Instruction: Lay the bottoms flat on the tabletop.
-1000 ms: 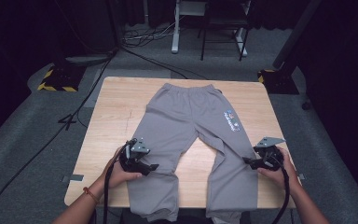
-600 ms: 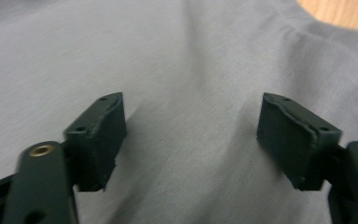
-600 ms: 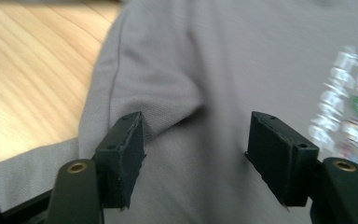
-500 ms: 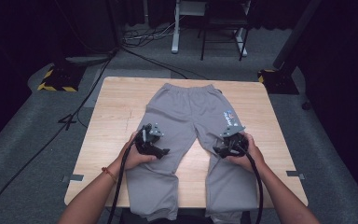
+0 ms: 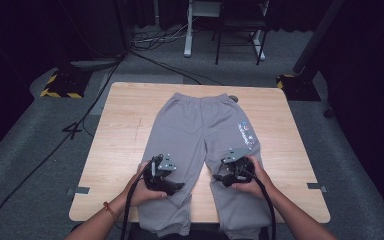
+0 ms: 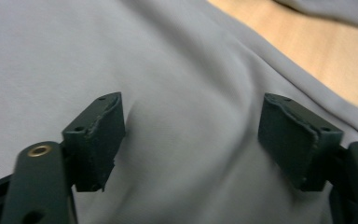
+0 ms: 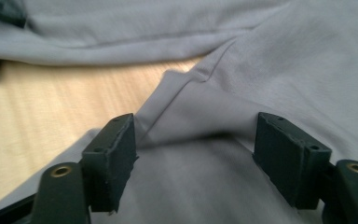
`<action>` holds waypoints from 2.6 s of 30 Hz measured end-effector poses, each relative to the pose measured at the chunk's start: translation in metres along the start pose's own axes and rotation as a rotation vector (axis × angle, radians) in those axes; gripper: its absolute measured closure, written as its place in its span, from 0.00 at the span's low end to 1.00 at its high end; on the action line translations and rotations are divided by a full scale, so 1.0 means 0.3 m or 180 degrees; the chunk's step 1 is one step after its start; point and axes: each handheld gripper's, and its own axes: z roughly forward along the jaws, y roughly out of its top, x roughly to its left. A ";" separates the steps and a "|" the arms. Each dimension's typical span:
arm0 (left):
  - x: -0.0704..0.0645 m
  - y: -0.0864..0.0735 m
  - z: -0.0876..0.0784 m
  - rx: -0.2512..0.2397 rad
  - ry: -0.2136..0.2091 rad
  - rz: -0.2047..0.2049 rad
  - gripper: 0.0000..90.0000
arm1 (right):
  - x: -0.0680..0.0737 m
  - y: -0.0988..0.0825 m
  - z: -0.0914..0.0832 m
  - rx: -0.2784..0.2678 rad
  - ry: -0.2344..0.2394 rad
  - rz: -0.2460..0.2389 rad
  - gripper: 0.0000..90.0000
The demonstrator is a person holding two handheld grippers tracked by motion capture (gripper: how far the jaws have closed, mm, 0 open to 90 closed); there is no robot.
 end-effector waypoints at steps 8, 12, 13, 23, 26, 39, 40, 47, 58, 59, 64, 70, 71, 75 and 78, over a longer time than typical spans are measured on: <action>0.068 0.040 -0.051 -0.0178 0.0051 -0.0118 0.28 | -0.111 -0.081 -0.165 -0.0269 -0.0235 0.0291 0.35; 0.171 0.082 -0.002 -0.0154 0.0413 -0.0223 0.30 | -0.232 -0.090 -0.166 -0.0304 -0.0557 0.0513 0.32; 0.201 0.093 0.018 -0.0161 0.0432 -0.0282 0.30 | -0.275 -0.085 -0.150 -0.0310 -0.0551 0.0638 0.28; 0.391 0.215 0.179 -0.0036 0.0534 -0.0617 0.22 | -0.460 0.040 0.045 -0.0356 -0.0574 0.0811 0.28; 0.426 0.241 0.220 -0.0186 0.0525 -0.0566 0.21 | -0.479 0.060 0.094 -0.0354 -0.0566 0.0898 0.29; 0.499 0.398 0.355 -0.0206 0.0587 -0.0650 0.21 | -0.572 -0.019 0.117 -0.0230 -0.0932 0.1185 0.29; 0.505 0.411 0.365 -0.0207 0.0604 -0.0644 0.21 | -0.582 -0.029 0.109 -0.0221 -0.0970 0.1208 0.29; 0.503 0.473 0.405 -0.0127 0.0700 -0.0705 0.21 | -0.639 -0.089 0.058 -0.0237 -0.1172 0.1434 0.29; 0.285 0.322 0.129 -0.0180 0.0306 -0.0043 0.23 | -0.394 -0.065 -0.110 -0.0423 -0.0640 0.0935 0.30; 0.260 0.290 0.106 -0.0160 0.0300 0.0002 0.23 | -0.357 -0.070 -0.127 -0.0443 -0.0564 0.0907 0.31; 0.150 0.139 0.002 -0.0176 0.0152 0.0044 0.24 | -0.175 -0.107 -0.177 -0.0291 -0.0425 0.0585 0.32; 0.019 0.002 -0.015 0.0031 0.0204 0.0228 0.29 | -0.034 -0.177 -0.186 -0.0083 -0.0347 0.0405 0.31; 0.006 -0.009 -0.020 0.0007 0.0197 0.0196 0.29 | -0.022 -0.184 -0.186 -0.0056 -0.0356 0.0392 0.31; -0.033 -0.042 -0.043 0.0001 0.0180 0.0161 0.29 | 0.034 -0.224 -0.177 0.0102 -0.0290 0.0365 0.29; -0.062 -0.070 -0.058 -0.0034 0.0081 0.0120 0.29 | 0.055 -0.247 -0.183 0.0082 -0.0226 0.0451 0.28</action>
